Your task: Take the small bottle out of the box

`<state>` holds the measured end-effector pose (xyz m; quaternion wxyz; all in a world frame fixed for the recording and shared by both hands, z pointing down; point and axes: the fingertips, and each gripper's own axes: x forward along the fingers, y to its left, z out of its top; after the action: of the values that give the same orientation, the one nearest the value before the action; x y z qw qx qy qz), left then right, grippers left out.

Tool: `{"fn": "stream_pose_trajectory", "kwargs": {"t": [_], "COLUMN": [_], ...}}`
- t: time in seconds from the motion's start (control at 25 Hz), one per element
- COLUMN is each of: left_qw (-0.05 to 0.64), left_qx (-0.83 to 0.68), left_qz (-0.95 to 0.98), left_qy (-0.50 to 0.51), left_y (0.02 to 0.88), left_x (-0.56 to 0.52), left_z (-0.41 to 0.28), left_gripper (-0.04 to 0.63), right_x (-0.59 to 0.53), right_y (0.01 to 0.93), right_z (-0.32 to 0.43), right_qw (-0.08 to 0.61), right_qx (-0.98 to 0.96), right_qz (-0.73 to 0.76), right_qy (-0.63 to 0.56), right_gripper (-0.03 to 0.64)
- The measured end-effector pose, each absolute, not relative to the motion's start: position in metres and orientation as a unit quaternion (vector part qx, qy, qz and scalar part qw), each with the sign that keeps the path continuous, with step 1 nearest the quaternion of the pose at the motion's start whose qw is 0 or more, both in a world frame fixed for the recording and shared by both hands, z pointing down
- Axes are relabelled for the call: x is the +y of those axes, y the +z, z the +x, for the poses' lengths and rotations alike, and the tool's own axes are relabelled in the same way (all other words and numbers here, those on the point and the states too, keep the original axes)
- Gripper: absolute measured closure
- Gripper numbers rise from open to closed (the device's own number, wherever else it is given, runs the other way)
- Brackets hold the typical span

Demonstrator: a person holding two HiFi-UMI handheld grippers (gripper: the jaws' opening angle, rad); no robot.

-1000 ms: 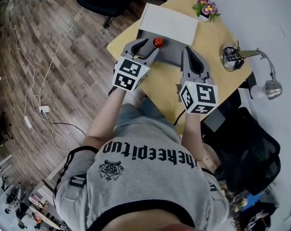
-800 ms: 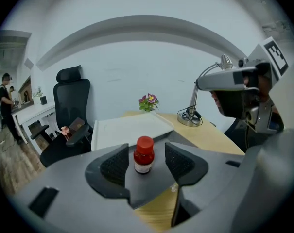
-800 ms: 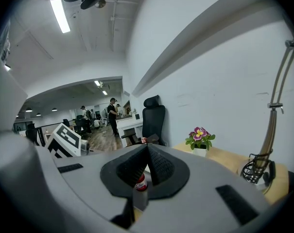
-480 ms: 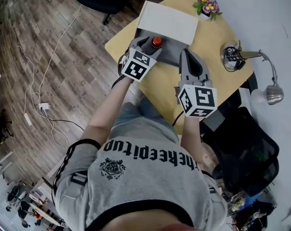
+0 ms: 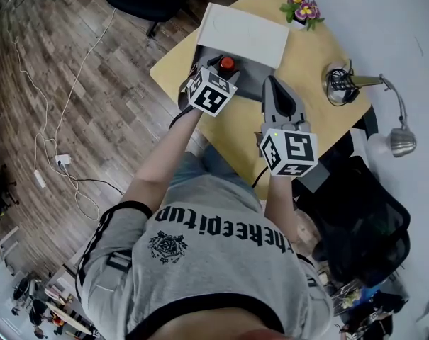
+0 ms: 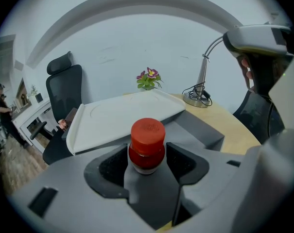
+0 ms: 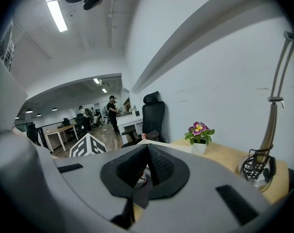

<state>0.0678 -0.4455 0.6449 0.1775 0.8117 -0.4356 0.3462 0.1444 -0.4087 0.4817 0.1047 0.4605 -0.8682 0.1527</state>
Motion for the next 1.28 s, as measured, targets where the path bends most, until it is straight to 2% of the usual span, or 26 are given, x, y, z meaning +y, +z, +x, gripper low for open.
{"fn": "stream_pose_trajectory", "kwargs": {"t": [0.28,0.92,1.28], "left_qw": [0.169,0.169,0.145], "left_qx": [-0.432,-0.459,-0.479], "left_qz": [0.809,0.829,0.834], "left_qy": [0.361,0.271,0.231], "left_y": [0.647,0.571,0.515], "left_x": [-0.445,-0.43,-0.401], "left_z": [0.066,0.046,0.026], "left_gripper": [0.374,0.376,0.376], "right_x": [-0.407,-0.394,-0.371], "right_y": [0.48,0.468,0.445], "right_z": [0.144,0.122,0.1], "right_qw": [0.106,0.105,0.096], "right_qx": [-0.867,-0.875,-0.882], "right_qz": [0.464,0.454,0.45], "right_qy": [0.151,0.131,0.101], "right_gripper": [0.617,0.617,0.617]}}
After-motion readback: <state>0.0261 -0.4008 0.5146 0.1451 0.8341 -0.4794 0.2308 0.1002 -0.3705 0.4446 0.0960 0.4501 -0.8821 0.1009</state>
